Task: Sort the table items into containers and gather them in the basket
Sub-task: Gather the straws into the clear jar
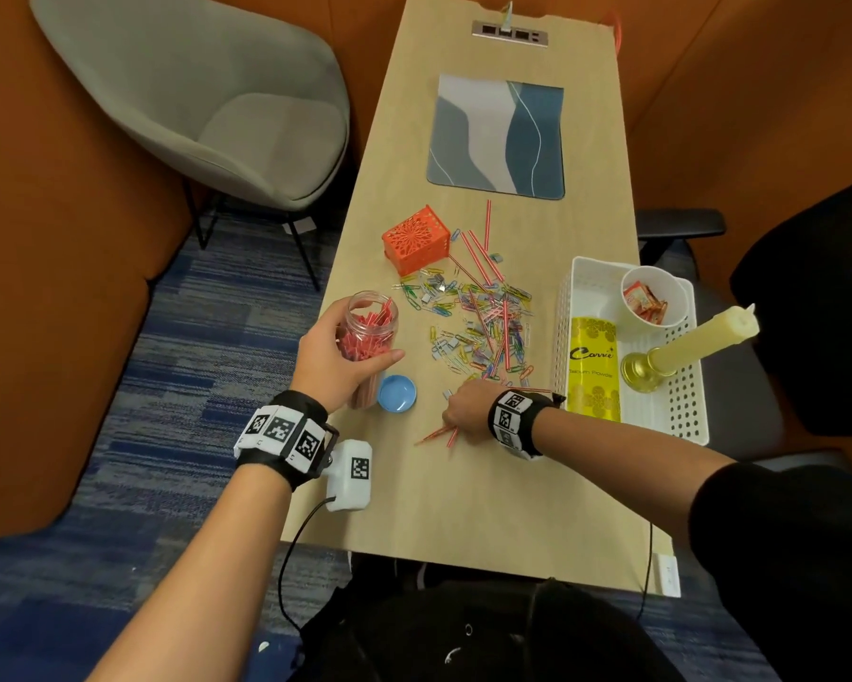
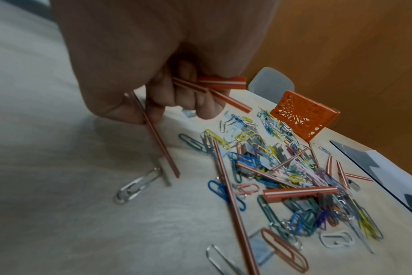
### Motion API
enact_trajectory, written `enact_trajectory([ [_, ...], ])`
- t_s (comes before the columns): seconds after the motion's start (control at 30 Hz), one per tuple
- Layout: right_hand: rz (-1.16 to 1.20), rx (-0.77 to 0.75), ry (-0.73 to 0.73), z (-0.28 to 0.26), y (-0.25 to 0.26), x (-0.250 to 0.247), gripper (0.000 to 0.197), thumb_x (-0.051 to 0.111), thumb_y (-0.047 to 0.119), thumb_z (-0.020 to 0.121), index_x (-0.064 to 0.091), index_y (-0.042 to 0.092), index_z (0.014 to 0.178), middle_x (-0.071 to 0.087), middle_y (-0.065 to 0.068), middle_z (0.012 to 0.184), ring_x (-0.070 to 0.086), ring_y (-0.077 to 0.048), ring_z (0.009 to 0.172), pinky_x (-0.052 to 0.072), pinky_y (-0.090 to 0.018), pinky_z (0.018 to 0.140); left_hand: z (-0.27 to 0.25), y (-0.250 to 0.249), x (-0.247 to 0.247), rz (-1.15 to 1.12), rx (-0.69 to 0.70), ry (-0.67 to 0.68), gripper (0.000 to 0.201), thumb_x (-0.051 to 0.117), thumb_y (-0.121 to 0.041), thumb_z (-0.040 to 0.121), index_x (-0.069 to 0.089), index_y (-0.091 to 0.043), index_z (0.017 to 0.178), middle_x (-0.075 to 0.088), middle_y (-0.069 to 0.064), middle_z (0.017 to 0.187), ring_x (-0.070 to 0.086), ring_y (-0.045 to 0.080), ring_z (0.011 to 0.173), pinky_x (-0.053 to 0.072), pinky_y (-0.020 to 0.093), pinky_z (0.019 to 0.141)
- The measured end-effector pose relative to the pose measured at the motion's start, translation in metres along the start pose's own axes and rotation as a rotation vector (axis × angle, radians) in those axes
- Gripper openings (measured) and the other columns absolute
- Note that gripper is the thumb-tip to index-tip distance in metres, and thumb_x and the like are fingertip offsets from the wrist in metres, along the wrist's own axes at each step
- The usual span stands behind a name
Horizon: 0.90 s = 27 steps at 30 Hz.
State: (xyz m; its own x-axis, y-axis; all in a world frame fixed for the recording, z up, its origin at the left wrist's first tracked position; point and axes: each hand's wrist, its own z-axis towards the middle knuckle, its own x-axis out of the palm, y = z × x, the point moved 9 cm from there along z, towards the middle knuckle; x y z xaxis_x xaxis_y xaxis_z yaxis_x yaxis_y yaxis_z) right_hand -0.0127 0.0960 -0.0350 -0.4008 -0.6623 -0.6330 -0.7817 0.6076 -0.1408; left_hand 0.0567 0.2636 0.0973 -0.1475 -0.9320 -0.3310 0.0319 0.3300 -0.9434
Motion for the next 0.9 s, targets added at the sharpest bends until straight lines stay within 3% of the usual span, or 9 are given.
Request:
enact_trajectory([
  [0.1, 0.041, -0.021, -0.008, -0.005, -0.006, -0.002, 0.022, 0.051, 0.018, 0.097, 0.064, 0.01, 0.113, 0.068, -0.011, 0.101, 0.066, -0.032, 0.09, 0.054, -0.037, 0.072, 0.001, -0.001, -0.001, 0.001, -0.005, 0.004, 0.066, 0.093, -0.021, 0.067, 0.059, -0.021, 0.124, 0.066, -0.013, 0.114, 0.061, -0.011, 0.102, 0.047, 0.007, 0.086],
  [0.17, 0.186, 0.025, -0.1, -0.013, -0.02, -0.011, 0.022, 0.052, 0.022, 0.094, 0.064, 0.009, 0.108, 0.064, -0.01, 0.089, 0.062, -0.03, 0.081, 0.05, -0.034, 0.066, 0.005, -0.003, -0.002, 0.001, -0.003, 0.007, 0.068, 0.093, -0.022, 0.068, 0.059, -0.018, 0.126, 0.067, -0.009, 0.116, 0.061, -0.01, 0.103, 0.047, 0.007, 0.086],
  [0.37, 1.045, 0.386, -0.589, -0.077, -0.112, -0.019, 0.014, 0.051, 0.022, 0.095, 0.062, 0.022, 0.087, 0.061, 0.0, 0.072, 0.054, -0.015, 0.062, 0.046, -0.028, 0.062, 0.026, -0.016, -0.015, 0.02, 0.03, -0.03, 0.071, 0.093, -0.027, 0.067, 0.058, -0.022, 0.128, 0.066, -0.007, 0.122, 0.062, 0.0, 0.112, 0.049, 0.016, 0.094],
  [0.47, 1.56, 0.569, -0.858, -0.117, -0.155, -0.015, 0.025, 0.041, 0.016, 0.1, 0.058, 0.009, 0.084, 0.052, 0.0, 0.067, 0.044, -0.016, 0.06, 0.039, -0.03, 0.058, 0.035, -0.029, -0.003, 0.005, 0.047, -0.004, 0.067, 0.093, -0.02, 0.067, 0.058, -0.022, 0.125, 0.066, -0.011, 0.115, 0.061, -0.01, 0.104, 0.047, 0.008, 0.087],
  [0.57, 2.085, 0.443, -1.056, -0.133, -0.167, -0.03, 0.028, 0.029, 0.012, 0.098, 0.04, 0.015, 0.073, 0.042, 0.006, 0.052, 0.038, -0.018, 0.057, 0.039, -0.027, 0.045, 0.039, -0.04, 0.027, -0.009, 0.075, 0.093, 0.066, 0.092, -0.012, 0.067, 0.059, -0.017, 0.124, 0.065, -0.013, 0.114, 0.062, -0.013, 0.099, 0.048, 0.006, 0.081],
  [0.67, 2.474, 0.174, -1.234, -0.145, -0.164, -0.058, 0.028, 0.028, 0.014, 0.102, 0.039, 0.015, 0.077, 0.038, 0.001, 0.049, 0.049, -0.022, 0.06, 0.051, -0.03, 0.059, 0.037, -0.045, 0.063, 0.013, 0.065, 0.228, 0.077, 0.094, -0.024, 0.062, 0.058, -0.023, 0.13, 0.066, -0.01, 0.119, 0.065, -0.003, 0.102, 0.054, 0.019, 0.087],
  [0.73, 2.602, 0.052, -1.296, -0.151, -0.161, -0.073, 0.023, 0.03, 0.015, 0.104, 0.042, 0.013, 0.084, 0.037, -0.001, 0.046, 0.052, -0.021, 0.057, 0.049, -0.032, 0.066, 0.036, -0.046, 0.085, 0.051, 0.046, 0.301, 0.083, 0.094, -0.033, 0.058, 0.057, -0.024, 0.131, 0.066, -0.009, 0.12, 0.065, 0.004, 0.104, 0.053, 0.02, 0.089],
  [0.83, 2.662, -0.034, -1.364, -0.155, -0.161, -0.083, 0.016, 0.033, 0.016, 0.106, 0.047, 0.011, 0.101, 0.042, -0.001, 0.055, 0.044, -0.014, 0.048, 0.039, -0.026, 0.051, 0.033, -0.045, 0.109, 0.08, 0.024, 0.366, 0.092, 0.094, -0.038, 0.055, 0.054, -0.02, 0.136, 0.064, -0.007, 0.122, 0.062, 0.009, 0.109, 0.046, 0.013, 0.09],
  [0.9, 2.752, -0.124, -1.423, -0.155, -0.163, -0.082, 0.017, 0.032, 0.012, 0.105, 0.049, 0.012, 0.102, 0.04, 0.001, 0.059, 0.034, -0.008, 0.045, 0.029, -0.021, 0.044, 0.033, -0.044, 0.119, 0.111, 0.016, 0.396, 0.095, 0.094, -0.041, 0.054, 0.054, -0.017, 0.137, 0.066, -0.003, 0.123, 0.063, 0.012, 0.11, 0.047, 0.018, 0.093],
])
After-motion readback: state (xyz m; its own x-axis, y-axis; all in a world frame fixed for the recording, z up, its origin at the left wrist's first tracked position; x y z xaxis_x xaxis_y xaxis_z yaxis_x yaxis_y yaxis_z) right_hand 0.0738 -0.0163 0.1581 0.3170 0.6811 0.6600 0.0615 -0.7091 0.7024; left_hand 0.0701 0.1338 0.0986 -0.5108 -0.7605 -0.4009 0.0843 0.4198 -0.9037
